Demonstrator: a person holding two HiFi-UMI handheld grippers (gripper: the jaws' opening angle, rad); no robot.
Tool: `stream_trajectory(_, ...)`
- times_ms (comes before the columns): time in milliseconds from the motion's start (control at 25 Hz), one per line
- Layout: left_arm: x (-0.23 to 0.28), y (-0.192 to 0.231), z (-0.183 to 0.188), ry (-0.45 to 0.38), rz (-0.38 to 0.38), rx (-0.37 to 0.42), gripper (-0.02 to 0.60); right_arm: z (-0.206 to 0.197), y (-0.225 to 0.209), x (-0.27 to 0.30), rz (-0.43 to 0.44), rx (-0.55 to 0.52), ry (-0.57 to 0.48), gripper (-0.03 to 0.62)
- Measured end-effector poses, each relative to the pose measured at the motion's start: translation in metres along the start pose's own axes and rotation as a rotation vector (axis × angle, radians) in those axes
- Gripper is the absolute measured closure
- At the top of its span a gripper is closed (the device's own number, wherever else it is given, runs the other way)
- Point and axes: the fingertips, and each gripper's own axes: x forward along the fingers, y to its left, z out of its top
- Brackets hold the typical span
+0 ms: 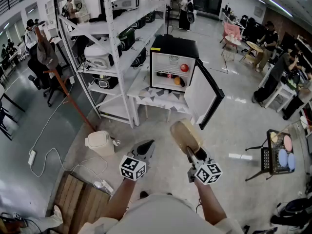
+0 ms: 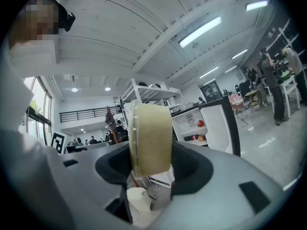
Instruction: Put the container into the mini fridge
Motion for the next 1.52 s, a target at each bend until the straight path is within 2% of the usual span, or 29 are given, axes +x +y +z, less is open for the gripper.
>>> stream_trajectory(440, 0.000, 0.014, 0.000, -0.001, -0.024, -0.005, 0.578, -0.002, 0.006, 0.014, -0.001, 0.034, -0.018, 0.368)
stream_trajectory(760, -0.010, 0.035, -0.006, 0.014, -0.050, -0.008, 0.578, -0.017, 0.020, 0.031, -0.033, 0.027, -0.007, 0.368)
stream_trajectory(1200, -0.031, 0.066, -0.017, 0.042, -0.100, 0.000, 0.578, -0.034, 0.047, 0.047, -0.074, 0.069, -0.041, 0.370)
stream_trajectory(1520, -0.021, 0.082, -0.019, 0.047, -0.100, -0.007, 0.578, -0.038, 0.046, 0.065, -0.066, 0.084, -0.031, 0.370)
